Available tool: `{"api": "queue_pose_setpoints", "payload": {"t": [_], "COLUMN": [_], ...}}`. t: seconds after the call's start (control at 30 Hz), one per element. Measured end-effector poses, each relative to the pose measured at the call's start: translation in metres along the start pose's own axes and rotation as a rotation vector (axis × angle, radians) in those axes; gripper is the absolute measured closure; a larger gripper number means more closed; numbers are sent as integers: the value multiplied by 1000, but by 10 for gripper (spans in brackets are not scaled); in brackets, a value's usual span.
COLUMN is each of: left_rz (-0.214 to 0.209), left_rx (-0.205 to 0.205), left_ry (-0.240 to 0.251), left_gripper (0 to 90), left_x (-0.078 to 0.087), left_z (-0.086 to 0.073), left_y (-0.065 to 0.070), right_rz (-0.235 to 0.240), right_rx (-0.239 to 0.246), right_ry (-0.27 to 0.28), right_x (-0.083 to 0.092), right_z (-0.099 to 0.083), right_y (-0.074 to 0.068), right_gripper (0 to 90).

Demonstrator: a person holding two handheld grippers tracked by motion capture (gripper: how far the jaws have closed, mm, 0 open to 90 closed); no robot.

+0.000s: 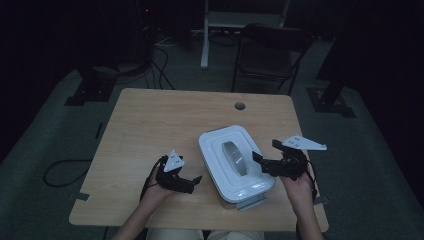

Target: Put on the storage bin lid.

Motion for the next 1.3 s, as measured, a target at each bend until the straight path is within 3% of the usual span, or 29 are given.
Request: {"api": "queue_pose_setpoints", "payload": {"t": [0.33,0.73,1.0,1.3], "left_rz": [-1,-6,-15,-24], "left_rx": [4,6,7,3], "left_ry": [11,8,3,2], "left_gripper": [5,5,5,5], "left_x": [-2,-9,-15,-20], "left_z": [4,5,6,9], "left_y": [2,4,8,12], "right_rz": [-102,-186,-191,-117], "right_rx": [-46,-107,-139,-128], "right_ry": [30,-14,-78,-120], "right_x": [-18,-48,-63,-74], "right_z": [-17,-69,-98,-113], "right_y": [51,90,93,72], "right_gripper": [133,132,132,132]}}
Point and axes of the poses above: each handheld gripper's, and its own axes: x roughly backward along the jaws, z roughly out of its top, y roughly to its right, the point moved 4 cm from there along -x, roughly forward along the jaws, and after that the axes turned 2 degrees about -z, right-handed, at the moved point
